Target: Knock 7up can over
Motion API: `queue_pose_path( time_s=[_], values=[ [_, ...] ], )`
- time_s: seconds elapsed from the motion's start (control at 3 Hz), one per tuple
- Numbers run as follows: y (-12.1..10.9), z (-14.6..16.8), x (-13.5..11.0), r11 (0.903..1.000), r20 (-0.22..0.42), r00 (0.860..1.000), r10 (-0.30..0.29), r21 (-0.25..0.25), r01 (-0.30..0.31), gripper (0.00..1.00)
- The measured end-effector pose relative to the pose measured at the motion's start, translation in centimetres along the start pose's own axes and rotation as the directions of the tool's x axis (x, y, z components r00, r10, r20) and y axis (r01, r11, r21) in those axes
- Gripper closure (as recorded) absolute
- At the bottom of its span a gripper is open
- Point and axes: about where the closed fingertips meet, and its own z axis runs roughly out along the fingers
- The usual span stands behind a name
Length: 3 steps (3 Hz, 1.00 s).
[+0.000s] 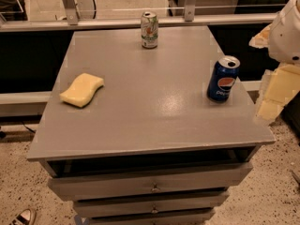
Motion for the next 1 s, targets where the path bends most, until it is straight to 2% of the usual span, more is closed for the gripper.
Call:
queue_pose_path(
  time_s=[0.67, 1.0],
  values=[
    [-0.5, 0.2, -0.4, 0.9998, 0.02, 1.0, -0.012, 0.018, 0.011, 0.0],
    [-3.3, 1.9, -1.3, 0.9984, 0.097, 0.995, -0.02, 0.054, 0.015, 0.0]
  ],
)
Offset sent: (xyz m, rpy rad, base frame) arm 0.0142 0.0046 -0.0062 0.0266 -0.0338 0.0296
